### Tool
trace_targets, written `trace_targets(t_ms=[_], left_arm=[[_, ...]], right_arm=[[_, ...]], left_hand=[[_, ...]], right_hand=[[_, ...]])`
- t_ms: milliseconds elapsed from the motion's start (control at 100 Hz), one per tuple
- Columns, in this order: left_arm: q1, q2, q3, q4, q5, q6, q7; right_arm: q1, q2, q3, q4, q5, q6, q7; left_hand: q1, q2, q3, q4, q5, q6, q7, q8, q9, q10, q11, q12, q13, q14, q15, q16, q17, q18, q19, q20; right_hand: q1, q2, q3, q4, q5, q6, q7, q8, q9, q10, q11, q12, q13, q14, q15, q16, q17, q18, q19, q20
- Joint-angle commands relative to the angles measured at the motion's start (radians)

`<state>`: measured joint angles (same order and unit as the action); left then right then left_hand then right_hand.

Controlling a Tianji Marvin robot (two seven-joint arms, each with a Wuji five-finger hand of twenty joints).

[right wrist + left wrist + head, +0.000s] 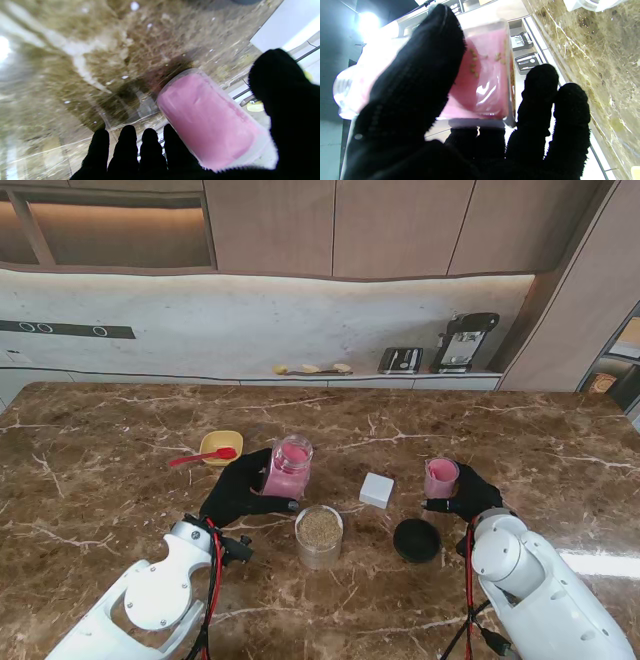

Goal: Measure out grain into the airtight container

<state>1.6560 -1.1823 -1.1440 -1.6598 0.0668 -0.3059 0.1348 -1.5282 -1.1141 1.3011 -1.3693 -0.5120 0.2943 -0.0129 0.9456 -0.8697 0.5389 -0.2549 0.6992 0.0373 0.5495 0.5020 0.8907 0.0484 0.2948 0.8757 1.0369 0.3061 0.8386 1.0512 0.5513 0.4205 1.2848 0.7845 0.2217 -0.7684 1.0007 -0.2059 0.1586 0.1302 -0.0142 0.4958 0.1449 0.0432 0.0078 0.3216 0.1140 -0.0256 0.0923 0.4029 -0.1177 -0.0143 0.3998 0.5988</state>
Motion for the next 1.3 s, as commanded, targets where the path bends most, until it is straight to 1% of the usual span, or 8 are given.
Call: trace_targets(t_ms=[0, 200, 400, 510, 800, 1040, 1140, 1290], left_arm=[[0.006, -0.003, 0.003, 0.004, 0.004, 0.004, 0.003], [0.011, 0.000, -0.003, -0.008, 0.006, 0.007, -0.004], [0.010, 0.001, -0.008, -0.015, 0.005, 0.016, -0.009], [0.011, 0.000, -0.007, -0.017, 0.005, 0.024, -0.009], [0.008, 0.002, -0.002, -0.016, 0.005, 0.041, -0.017], [0.006, 0.004, 0.000, -0.027, 0.011, 0.054, -0.025], [0.005, 0.005, -0.001, -0.027, 0.014, 0.060, -0.029], [0.006, 0.007, -0.004, -0.029, 0.020, 0.071, -0.032]], right_arm=[[0.017, -0.016, -0.013, 0.031, 0.021, 0.001, -0.003], [0.071, -0.046, -0.042, 0.113, 0.101, -0.026, -0.081], [0.101, -0.051, -0.043, 0.170, 0.144, -0.057, -0.073], [0.102, -0.046, -0.027, 0.187, 0.154, -0.095, -0.051], [0.106, -0.027, 0.030, 0.239, 0.184, -0.196, 0.034], [0.155, -0.006, 0.067, 0.333, 0.253, -0.298, 0.169], [0.186, -0.004, 0.073, 0.382, 0.299, -0.316, 0.227], [0.234, 0.007, 0.065, 0.454, 0.352, -0.328, 0.334]], left_hand=[[0.170, 0.442, 0.370, 0.053, 0.384, -0.185, 0.584, 0.086, 0.176, -0.074, 0.338, 0.083, 0.025, -0.037, 0.043, 0.016, 0.005, 0.007, 0.052, 0.027], [0.169, 0.442, 0.370, 0.053, 0.385, -0.186, 0.585, 0.087, 0.176, -0.075, 0.337, 0.083, 0.026, -0.038, 0.043, 0.015, 0.007, 0.006, 0.052, 0.027], [0.169, 0.442, 0.370, 0.053, 0.384, -0.186, 0.585, 0.087, 0.173, -0.076, 0.335, 0.083, 0.025, -0.037, 0.043, 0.015, 0.006, 0.007, 0.051, 0.027], [0.170, 0.442, 0.369, 0.052, 0.384, -0.188, 0.585, 0.087, 0.174, -0.076, 0.334, 0.081, 0.024, -0.038, 0.041, 0.014, 0.003, 0.004, 0.049, 0.026], [0.171, 0.442, 0.369, 0.053, 0.385, -0.184, 0.585, 0.086, 0.175, -0.072, 0.337, 0.082, 0.024, -0.037, 0.041, 0.013, 0.002, 0.009, 0.049, 0.027], [0.171, 0.443, 0.368, 0.054, 0.384, -0.185, 0.584, 0.086, 0.175, -0.072, 0.338, 0.084, 0.021, -0.036, 0.040, 0.014, 0.000, 0.007, 0.049, 0.027], [0.171, 0.443, 0.368, 0.054, 0.383, -0.185, 0.584, 0.086, 0.174, -0.073, 0.337, 0.084, 0.020, -0.035, 0.040, 0.014, 0.000, 0.007, 0.049, 0.027], [0.171, 0.443, 0.367, 0.053, 0.382, -0.185, 0.584, 0.087, 0.174, -0.074, 0.336, 0.085, 0.021, -0.036, 0.041, 0.014, 0.000, 0.007, 0.049, 0.028]], right_hand=[[-0.049, -0.048, 0.043, 0.009, -0.017, -0.017, -0.021, -0.029, -0.015, -0.007, -0.019, -0.037, -0.031, -0.038, -0.024, -0.004, 0.029, -0.022, 0.022, 0.029], [0.000, -0.185, 0.142, -0.010, -0.021, -0.084, 0.005, 0.002, -0.014, -0.013, -0.004, -0.007, -0.023, -0.038, -0.001, 0.002, 0.039, -0.030, 0.024, 0.034], [0.053, -0.261, 0.185, -0.019, -0.051, -0.199, 0.088, 0.237, -0.018, -0.027, 0.020, 0.091, -0.020, -0.037, 0.021, -0.006, 0.042, -0.027, 0.021, 0.041], [0.072, -0.283, 0.191, -0.018, -0.057, -0.192, 0.091, 0.253, -0.012, -0.034, 0.028, 0.102, -0.017, -0.038, 0.024, -0.007, 0.042, -0.021, 0.021, 0.042], [0.129, -0.287, 0.174, -0.007, -0.003, -0.144, -0.034, -0.252, -0.015, -0.024, 0.003, 0.063, -0.029, -0.034, -0.013, -0.026, 0.028, -0.016, 0.011, 0.051], [0.223, -0.272, 0.133, 0.004, -0.003, -0.213, -0.016, -0.261, -0.015, -0.017, -0.012, 0.019, -0.037, -0.031, -0.051, -0.033, 0.028, -0.019, -0.004, 0.050], [0.271, -0.255, 0.100, 0.016, -0.009, -0.277, 0.007, -0.181, -0.015, -0.021, -0.012, -0.003, -0.039, -0.033, -0.062, -0.034, 0.031, -0.019, -0.004, 0.055], [0.307, -0.222, 0.050, 0.025, -0.039, -0.362, 0.074, 0.111, -0.013, -0.031, -0.010, -0.015, -0.038, -0.036, -0.074, -0.062, 0.028, -0.023, -0.008, 0.062]])
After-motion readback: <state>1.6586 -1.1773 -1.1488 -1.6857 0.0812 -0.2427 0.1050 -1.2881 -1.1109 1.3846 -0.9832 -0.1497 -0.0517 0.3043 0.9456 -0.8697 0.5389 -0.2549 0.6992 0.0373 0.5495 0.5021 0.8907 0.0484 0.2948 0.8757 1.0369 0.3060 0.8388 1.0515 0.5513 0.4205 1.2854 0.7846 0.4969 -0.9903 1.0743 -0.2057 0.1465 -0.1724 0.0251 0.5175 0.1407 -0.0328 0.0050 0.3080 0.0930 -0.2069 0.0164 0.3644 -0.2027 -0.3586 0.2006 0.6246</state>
